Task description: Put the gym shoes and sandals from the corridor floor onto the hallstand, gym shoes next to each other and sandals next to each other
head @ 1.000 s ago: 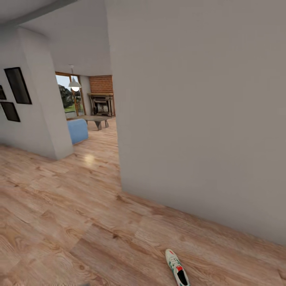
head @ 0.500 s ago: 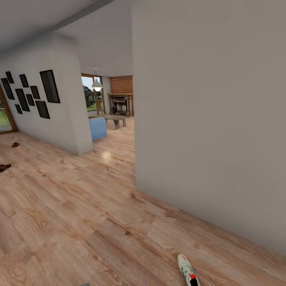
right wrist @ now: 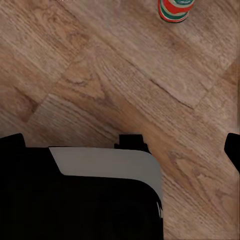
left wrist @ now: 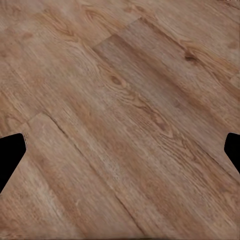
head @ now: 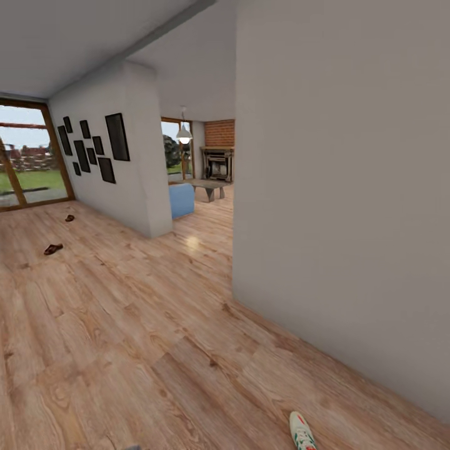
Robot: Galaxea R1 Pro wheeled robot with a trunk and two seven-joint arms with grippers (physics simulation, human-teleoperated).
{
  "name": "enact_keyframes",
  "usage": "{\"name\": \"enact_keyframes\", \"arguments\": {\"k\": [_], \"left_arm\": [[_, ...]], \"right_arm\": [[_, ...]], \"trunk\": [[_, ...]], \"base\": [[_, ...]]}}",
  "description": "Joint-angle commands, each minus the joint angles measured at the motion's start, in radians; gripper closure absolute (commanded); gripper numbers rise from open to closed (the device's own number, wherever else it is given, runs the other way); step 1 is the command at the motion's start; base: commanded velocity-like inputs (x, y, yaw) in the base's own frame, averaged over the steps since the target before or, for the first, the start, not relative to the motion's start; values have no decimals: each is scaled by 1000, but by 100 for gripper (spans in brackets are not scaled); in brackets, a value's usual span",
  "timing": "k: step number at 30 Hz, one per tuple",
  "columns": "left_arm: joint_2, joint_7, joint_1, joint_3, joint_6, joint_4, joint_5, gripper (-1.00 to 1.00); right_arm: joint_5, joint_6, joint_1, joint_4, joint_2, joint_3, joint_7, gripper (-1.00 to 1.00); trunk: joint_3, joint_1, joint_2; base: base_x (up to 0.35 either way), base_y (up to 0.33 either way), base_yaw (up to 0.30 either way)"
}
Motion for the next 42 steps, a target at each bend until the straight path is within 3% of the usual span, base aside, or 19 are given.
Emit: {"name": "enact_keyframes", "arguments": {"k": [1, 17, 42], "left_arm": [[-1, 1, -1, 1, -3, 1, 2, -100], [-1, 1, -1, 0, -3, 1, 2, -100], [-1, 1, -1, 1, -3, 1, 2, -100]], "right_arm": [[0, -1, 0, -1, 0, -1, 0, -100], [4, -1, 0, 2, 0, 0, 6, -100], [5, 0, 0, 0, 0, 2, 4, -100]], "trunk": [[-1, 0, 0], [-1, 0, 0], [-1, 0, 0]], "base": [[0, -210, 300], [0, -192, 96], [0, -33, 0]]}}
